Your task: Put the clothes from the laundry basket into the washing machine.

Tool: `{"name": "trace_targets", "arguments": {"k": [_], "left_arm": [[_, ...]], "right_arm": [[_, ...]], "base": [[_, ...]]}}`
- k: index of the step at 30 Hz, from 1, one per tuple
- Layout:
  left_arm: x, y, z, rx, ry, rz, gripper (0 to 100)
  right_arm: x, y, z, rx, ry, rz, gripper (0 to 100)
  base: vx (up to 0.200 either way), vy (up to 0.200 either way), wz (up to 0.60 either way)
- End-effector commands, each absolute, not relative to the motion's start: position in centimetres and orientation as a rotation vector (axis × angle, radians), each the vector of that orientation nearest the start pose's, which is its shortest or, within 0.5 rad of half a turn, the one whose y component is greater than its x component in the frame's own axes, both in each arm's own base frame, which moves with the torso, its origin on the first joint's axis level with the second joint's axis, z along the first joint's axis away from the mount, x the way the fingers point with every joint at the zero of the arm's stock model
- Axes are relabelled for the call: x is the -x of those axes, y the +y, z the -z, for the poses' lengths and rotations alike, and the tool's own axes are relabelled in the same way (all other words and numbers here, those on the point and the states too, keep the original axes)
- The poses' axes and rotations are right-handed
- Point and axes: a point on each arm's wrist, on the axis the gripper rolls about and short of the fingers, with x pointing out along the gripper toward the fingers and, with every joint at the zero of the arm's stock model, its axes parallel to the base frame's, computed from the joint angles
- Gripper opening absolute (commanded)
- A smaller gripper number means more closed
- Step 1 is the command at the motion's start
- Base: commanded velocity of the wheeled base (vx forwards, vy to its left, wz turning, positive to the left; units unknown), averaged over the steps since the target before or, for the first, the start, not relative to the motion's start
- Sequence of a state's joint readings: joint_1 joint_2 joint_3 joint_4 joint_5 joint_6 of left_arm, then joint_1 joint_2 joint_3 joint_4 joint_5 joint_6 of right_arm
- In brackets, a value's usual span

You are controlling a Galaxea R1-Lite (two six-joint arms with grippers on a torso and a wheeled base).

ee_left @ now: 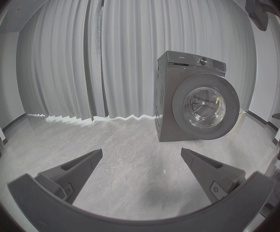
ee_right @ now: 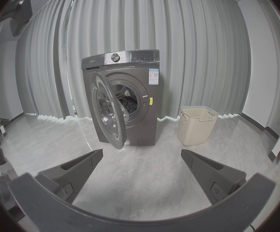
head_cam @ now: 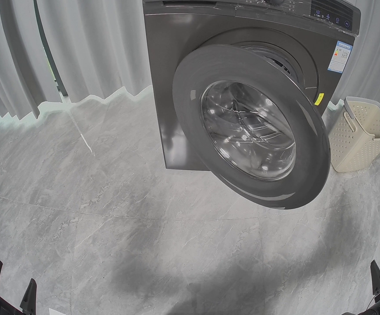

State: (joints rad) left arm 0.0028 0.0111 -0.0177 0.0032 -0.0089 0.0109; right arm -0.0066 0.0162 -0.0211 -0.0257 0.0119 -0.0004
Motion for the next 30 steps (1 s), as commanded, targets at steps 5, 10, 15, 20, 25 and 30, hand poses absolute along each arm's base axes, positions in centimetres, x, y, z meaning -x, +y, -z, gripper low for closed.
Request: {"name": "trace_targets", "arguments": {"k": [5, 10, 15, 20, 25, 30], "left_arm": [[2.3, 0.0, -7.6, -0.02, 0.001, 0.008, 100], [2.3, 0.0, -7.6, -0.018, 0.001, 0.009, 100], [2.3, 0.0, -7.6, -0.031, 0.001, 0.009, 100], [2.3, 0.0, -7.6, -0.029, 0.001, 0.011, 100], [2.3, 0.0, -7.6, -0.029, 0.001, 0.011, 100], [2.3, 0.0, -7.6, -0.02, 0.001, 0.009, 100]], "right_arm": [[3.3, 0.2, -15.2, -0.012, -0.128, -0.092, 100], [-0.2, 0.5, -14.4, -0.026, 0.149, -0.24, 100], [-5.3, 0.8, -15.8, -0.015, 0.244, -0.357, 100], [-9.3, 2.8, -16.7, -0.032, 0.239, -0.551, 100], [-11.3, 5.1, -17.1, -0.084, 0.259, -0.611, 100], [-13.3, 8.4, -17.6, -0.09, 0.259, -0.696, 100]], "base": [[0.0, -0.2, 0.0], [0.0, -0.2, 0.0], [0.0, -0.2, 0.0], [0.0, 0.0, 0.0], [0.0, 0.0, 0.0], [0.0, 0.0, 0.0]]}}
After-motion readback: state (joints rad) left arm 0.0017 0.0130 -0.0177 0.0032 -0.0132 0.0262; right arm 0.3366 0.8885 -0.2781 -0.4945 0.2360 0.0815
